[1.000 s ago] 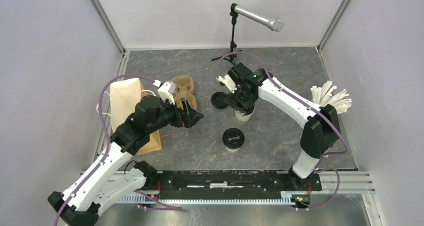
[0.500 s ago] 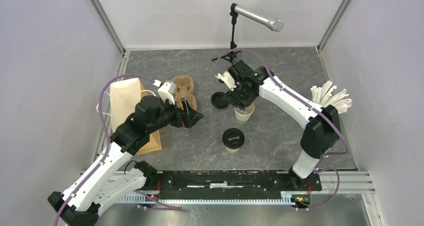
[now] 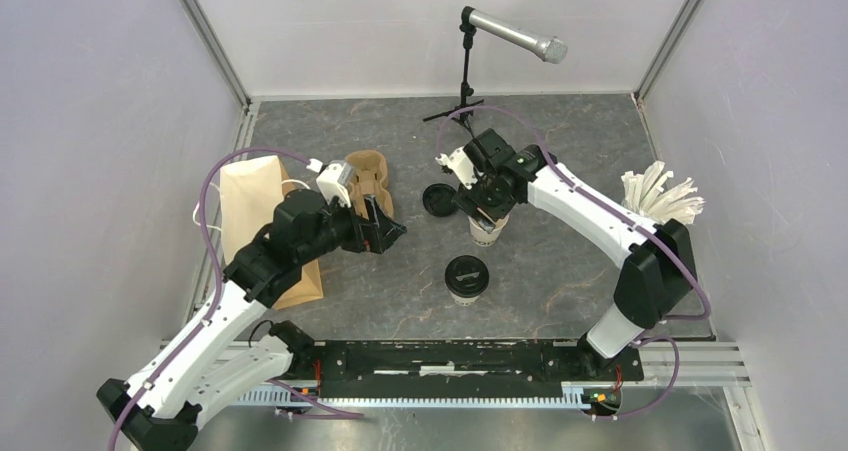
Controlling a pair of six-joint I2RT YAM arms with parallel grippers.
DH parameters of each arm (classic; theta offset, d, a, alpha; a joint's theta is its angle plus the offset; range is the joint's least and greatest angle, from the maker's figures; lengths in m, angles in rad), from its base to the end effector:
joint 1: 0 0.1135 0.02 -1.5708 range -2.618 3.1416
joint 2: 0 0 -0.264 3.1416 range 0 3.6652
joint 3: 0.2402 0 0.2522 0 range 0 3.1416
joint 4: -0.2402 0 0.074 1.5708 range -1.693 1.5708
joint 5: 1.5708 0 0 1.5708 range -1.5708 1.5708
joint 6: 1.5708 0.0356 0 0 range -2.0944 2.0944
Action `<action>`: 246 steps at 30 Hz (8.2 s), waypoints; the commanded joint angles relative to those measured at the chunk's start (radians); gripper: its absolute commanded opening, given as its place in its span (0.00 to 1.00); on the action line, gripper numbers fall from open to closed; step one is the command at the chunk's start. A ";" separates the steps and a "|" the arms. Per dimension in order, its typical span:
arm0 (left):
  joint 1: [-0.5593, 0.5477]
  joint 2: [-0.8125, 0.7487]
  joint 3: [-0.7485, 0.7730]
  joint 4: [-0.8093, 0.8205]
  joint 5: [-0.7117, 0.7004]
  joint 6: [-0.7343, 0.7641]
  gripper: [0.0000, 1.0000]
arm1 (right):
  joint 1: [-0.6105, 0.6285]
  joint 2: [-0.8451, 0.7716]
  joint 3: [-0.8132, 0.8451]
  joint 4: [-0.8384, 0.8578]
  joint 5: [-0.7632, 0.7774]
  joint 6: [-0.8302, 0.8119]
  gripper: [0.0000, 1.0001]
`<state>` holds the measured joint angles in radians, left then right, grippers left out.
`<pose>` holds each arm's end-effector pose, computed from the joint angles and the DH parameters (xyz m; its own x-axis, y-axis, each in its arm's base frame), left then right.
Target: Pack the takeout coffee
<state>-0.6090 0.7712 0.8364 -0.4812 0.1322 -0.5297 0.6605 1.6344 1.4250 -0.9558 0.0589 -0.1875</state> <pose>0.1377 -0.1018 0.3292 -0.6225 -0.1765 -0.7624 0.4072 0.7589 -0.5081 0.2635 0.2021 0.2841 -0.6022 -0.7034 -0.3776 -0.7189 0.6834 -0.1267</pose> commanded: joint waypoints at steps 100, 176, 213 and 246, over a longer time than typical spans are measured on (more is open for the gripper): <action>-0.153 0.631 0.120 1.144 0.720 -0.949 0.02 | -0.021 -1.106 -1.251 2.023 -0.442 -0.331 0.98; -0.055 0.583 0.123 0.754 0.423 -0.624 1.00 | -0.019 -1.142 -1.020 1.408 -0.190 -0.119 0.79; 0.015 0.564 -0.048 0.552 0.061 -0.297 0.94 | -0.021 -0.216 -0.034 0.094 -0.045 -0.033 0.86; 0.013 0.754 0.068 0.631 0.270 -0.214 0.81 | -0.026 -0.140 -0.043 0.121 0.015 -0.016 0.80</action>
<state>-0.5896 1.4883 0.8207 0.0860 0.3218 -0.8131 0.6403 1.5650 1.4231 -0.9089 0.0658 -0.2138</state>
